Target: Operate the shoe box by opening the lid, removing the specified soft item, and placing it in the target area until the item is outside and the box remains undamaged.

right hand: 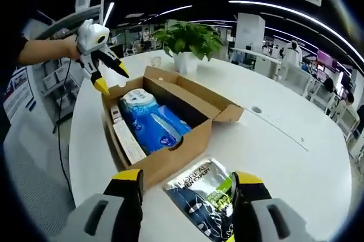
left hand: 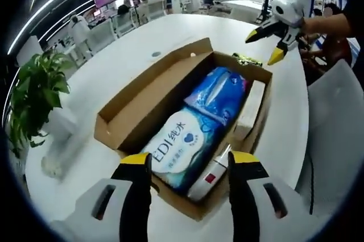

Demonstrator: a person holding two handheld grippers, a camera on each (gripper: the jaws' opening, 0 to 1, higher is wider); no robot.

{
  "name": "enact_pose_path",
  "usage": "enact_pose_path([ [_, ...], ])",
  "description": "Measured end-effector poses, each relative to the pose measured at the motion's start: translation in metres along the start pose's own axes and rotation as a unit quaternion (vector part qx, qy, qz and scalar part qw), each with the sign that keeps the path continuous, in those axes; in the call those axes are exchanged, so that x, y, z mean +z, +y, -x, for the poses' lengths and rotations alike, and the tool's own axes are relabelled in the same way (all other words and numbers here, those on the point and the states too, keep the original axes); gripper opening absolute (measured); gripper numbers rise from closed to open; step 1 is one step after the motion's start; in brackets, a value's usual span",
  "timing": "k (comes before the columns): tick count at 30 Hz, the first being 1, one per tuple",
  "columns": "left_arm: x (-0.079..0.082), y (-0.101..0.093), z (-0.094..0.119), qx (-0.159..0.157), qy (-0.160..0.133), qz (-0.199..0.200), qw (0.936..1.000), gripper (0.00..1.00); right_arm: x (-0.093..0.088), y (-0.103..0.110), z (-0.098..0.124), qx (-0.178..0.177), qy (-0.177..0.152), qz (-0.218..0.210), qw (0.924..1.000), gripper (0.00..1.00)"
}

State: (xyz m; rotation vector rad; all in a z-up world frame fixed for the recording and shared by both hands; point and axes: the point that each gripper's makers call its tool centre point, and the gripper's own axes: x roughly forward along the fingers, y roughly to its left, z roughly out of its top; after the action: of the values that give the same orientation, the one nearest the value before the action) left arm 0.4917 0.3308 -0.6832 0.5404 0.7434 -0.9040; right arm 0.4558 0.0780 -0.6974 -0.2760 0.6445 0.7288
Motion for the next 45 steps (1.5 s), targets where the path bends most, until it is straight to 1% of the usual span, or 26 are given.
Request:
enact_pose_path([
  [4, -0.001, 0.006, -0.006, -0.003, 0.001, -0.007, 1.0000, 0.58, 0.010, 0.007, -0.009, 0.011, -0.002, 0.008, 0.9999, 0.62],
  [8, 0.000, 0.008, -0.013, -0.015, 0.007, -0.033, 0.9993, 0.60, 0.023, 0.015, -0.018, 0.025, -0.006, 0.016, 0.9996, 0.63],
  [12, -0.001, 0.008, -0.022, -0.027, 0.020, -0.055, 0.9979, 0.62, 0.034, 0.022, -0.030, 0.040, -0.008, 0.030, 0.9987, 0.64],
  [15, -0.002, 0.012, -0.028, -0.028, 0.030, -0.073, 0.9965, 0.61, 0.038, 0.027, -0.037, 0.048, -0.003, 0.039, 0.9981, 0.64],
  [18, -0.003, 0.012, -0.033, -0.040, 0.036, -0.077, 0.9956, 0.61, 0.043, 0.032, -0.045, 0.056, -0.002, 0.048, 0.9973, 0.65],
  [20, -0.005, 0.012, -0.036, -0.046, 0.041, -0.087, 0.9944, 0.61, 0.046, 0.034, -0.050, 0.063, -0.001, 0.051, 0.9968, 0.65],
  [22, -0.007, 0.015, -0.039, -0.042, 0.048, -0.094, 0.9935, 0.61, 0.048, 0.037, -0.056, 0.069, 0.000, 0.054, 0.9962, 0.65],
  [26, -0.008, 0.016, -0.045, -0.051, 0.053, -0.099, 0.9924, 0.61, 0.050, 0.042, -0.066, 0.080, 0.004, 0.058, 0.9951, 0.65],
  [32, -0.013, 0.016, -0.053, -0.058, 0.065, -0.128, 0.9879, 0.59, 0.054, 0.052, -0.081, 0.097, 0.007, 0.064, 0.9932, 0.65],
  [37, -0.021, 0.018, -0.060, -0.066, 0.078, -0.134, 0.9856, 0.58, 0.061, 0.064, -0.096, 0.115, 0.009, 0.075, 0.9905, 0.65],
  [41, -0.023, 0.020, -0.065, -0.072, 0.085, -0.145, 0.9832, 0.59, 0.068, 0.073, -0.108, 0.127, 0.009, 0.085, 0.9881, 0.65],
  [45, -0.026, 0.020, -0.071, -0.078, 0.093, -0.153, 0.9807, 0.60, 0.077, 0.083, -0.121, 0.138, 0.009, 0.106, 0.9847, 0.64],
])
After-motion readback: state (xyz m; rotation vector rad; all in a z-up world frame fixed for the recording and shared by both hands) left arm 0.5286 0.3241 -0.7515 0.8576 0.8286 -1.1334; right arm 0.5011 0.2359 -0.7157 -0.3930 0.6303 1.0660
